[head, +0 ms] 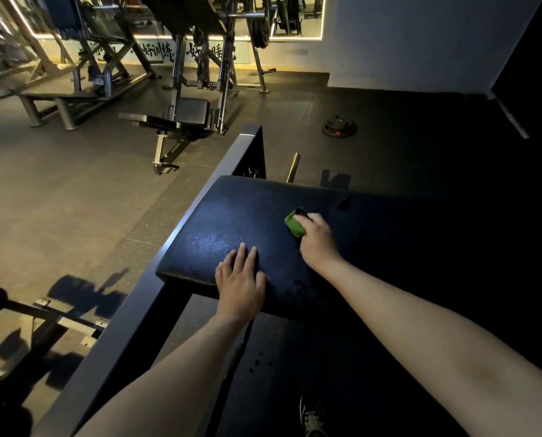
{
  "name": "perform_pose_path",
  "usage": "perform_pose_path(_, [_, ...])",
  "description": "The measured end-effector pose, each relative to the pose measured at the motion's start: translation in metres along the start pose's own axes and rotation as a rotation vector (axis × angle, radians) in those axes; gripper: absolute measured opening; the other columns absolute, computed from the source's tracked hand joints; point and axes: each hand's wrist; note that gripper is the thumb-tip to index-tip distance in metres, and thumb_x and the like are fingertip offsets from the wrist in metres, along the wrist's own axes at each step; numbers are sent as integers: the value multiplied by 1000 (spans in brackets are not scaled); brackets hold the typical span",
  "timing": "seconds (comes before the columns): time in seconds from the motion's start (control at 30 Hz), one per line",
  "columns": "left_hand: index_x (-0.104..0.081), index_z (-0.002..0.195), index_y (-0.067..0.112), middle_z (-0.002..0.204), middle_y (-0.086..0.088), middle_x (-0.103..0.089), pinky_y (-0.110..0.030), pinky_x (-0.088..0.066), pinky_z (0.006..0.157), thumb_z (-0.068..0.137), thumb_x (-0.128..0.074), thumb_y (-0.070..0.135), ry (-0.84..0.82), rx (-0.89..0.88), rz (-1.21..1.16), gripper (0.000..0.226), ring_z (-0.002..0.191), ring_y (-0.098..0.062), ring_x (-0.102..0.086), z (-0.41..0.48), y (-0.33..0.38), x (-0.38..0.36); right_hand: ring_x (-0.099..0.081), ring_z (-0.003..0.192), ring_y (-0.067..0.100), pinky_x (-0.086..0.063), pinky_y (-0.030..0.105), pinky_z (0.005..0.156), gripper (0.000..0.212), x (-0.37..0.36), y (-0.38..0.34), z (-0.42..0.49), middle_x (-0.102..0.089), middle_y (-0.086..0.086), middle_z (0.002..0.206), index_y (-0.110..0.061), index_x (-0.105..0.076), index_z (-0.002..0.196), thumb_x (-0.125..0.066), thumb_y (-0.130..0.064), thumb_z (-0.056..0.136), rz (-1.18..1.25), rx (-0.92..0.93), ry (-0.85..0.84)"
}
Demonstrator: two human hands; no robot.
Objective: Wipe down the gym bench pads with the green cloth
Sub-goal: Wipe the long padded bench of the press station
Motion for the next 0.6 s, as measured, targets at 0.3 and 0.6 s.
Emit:
perform_pose_path(0.3, [-25, 158, 28, 168, 0, -12, -41, -1, 120, 80, -9, 51, -6, -5, 15, 83, 153, -21, -6, 1, 0, 1, -61, 92, 27, -52, 35, 76, 24, -25, -36, -57, -61, 1, 107, -22, -74, 109, -53, -22, 97, -19, 122, -2])
perform_pose_path(0.6, [-30, 157, 27, 168, 0, -15, -38, -2, 118, 75, -3, 57, 13, -33, -11, 91, 152, -21, -9, 0, -3, 3, -58, 108, 30, -44, 33, 92, 40, -7, -30, -35, -62, 8, 121, -17, -72, 118, -50, 0, 88, 24, 139, -14])
Point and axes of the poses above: each hand's wrist, its own z-axis towards the middle knuckle, its own x-axis out of the back of the hand, y = z × x
